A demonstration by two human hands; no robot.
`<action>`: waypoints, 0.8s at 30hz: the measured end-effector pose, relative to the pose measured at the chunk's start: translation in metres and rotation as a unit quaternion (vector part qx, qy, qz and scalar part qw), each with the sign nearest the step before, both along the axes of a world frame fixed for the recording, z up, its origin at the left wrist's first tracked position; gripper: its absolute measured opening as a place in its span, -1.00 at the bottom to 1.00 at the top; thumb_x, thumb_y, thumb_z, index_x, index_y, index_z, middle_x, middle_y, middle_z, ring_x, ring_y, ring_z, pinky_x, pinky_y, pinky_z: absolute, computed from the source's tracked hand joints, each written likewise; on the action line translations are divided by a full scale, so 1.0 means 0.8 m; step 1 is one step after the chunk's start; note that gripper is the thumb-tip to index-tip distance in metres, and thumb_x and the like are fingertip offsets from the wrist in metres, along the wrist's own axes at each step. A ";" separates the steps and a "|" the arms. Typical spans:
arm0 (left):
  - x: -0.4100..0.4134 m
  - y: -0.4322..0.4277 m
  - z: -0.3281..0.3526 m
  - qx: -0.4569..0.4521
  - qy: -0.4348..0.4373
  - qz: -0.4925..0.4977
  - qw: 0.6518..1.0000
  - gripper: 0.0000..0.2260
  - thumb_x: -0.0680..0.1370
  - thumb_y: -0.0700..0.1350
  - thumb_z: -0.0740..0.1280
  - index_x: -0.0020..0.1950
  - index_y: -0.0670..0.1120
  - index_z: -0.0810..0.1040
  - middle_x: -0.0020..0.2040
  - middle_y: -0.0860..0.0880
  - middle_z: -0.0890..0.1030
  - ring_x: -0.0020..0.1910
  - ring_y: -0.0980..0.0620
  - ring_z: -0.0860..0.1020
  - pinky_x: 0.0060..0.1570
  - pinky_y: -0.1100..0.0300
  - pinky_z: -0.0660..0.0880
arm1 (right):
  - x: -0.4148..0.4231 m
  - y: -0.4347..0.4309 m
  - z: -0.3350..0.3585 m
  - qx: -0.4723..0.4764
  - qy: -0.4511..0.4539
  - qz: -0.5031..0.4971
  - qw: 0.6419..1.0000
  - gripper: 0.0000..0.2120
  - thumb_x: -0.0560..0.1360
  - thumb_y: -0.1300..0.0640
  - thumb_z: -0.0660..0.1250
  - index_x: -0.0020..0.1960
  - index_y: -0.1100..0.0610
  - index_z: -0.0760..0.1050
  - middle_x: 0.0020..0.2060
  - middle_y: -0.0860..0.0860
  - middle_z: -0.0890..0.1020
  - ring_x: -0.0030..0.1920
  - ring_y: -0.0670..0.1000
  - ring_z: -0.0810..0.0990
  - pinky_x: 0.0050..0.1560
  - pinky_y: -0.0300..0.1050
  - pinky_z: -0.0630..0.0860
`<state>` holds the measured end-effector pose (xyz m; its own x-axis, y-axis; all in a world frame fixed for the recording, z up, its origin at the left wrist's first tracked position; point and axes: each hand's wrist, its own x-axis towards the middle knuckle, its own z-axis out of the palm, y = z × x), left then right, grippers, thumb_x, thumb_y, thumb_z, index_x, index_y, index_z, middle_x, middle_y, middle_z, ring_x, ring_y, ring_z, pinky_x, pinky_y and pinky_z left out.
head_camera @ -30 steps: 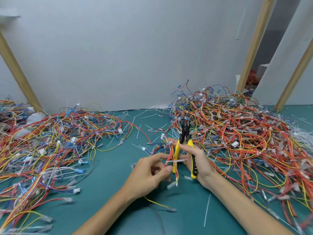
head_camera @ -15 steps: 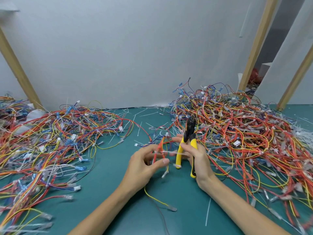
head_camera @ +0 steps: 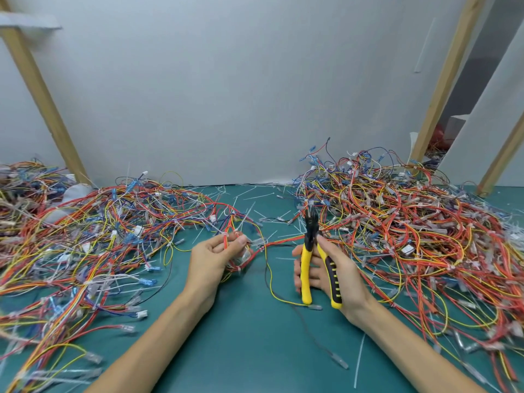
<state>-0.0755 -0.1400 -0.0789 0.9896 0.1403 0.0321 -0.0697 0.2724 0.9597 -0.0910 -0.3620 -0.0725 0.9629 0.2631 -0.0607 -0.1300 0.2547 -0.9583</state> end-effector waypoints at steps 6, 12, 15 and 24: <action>0.000 0.005 0.000 0.052 0.003 -0.056 0.997 -0.74 0.35 0.01 0.47 -0.11 -0.16 0.66 -0.25 -0.09 0.66 -0.40 0.12 0.50 -0.29 0.34 0.46 | -0.004 -0.001 -0.002 -0.351 -0.251 -0.157 0.888 -0.62 0.45 -0.29 0.20 -0.13 0.04 0.45 -0.37 0.05 0.53 -0.37 -0.01 0.48 -0.29 -0.06 0.39; -0.004 -0.001 0.001 0.127 -0.030 -0.052 0.990 -0.84 0.54 -0.09 0.36 -0.17 -0.10 0.68 -0.31 0.07 0.64 -0.30 0.19 0.55 -0.24 0.31 0.45 | -0.002 -0.014 -0.005 -0.577 -0.322 -0.216 0.718 -0.70 0.30 -0.15 0.38 -0.09 -0.07 0.36 -0.29 -0.18 0.44 -0.29 -0.04 0.41 -0.37 -0.20 0.21; -0.005 -0.004 -0.002 0.168 -0.042 -0.046 0.984 -0.80 0.57 -0.08 0.34 -0.20 -0.03 0.69 -0.30 -0.01 0.57 -0.28 0.09 0.46 -0.24 0.27 0.40 | 0.000 -0.014 -0.006 -0.577 -0.311 -0.225 0.721 -0.71 0.26 -0.18 0.31 -0.19 -0.07 0.28 -0.37 -0.18 0.38 -0.36 -0.10 0.36 -0.42 -0.26 0.16; -0.007 -0.010 -0.002 0.192 -0.064 -0.022 0.979 -0.75 0.61 -0.09 0.28 -0.21 -0.07 0.65 -0.31 -0.01 0.48 -0.25 0.08 0.40 -0.21 0.18 0.29 | 0.004 -0.009 -0.008 -0.483 -0.333 -0.172 0.791 -0.71 0.38 -0.17 0.51 -0.11 -0.09 0.44 -0.29 -0.13 0.46 -0.22 -0.13 0.43 -0.20 -0.32 0.30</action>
<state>-0.0810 -0.1481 -0.0803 0.9788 0.0501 0.1984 -0.1927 -0.1005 0.9761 -0.0876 -0.3692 -0.0788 0.8706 0.1186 0.4774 0.4030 -0.7286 -0.5539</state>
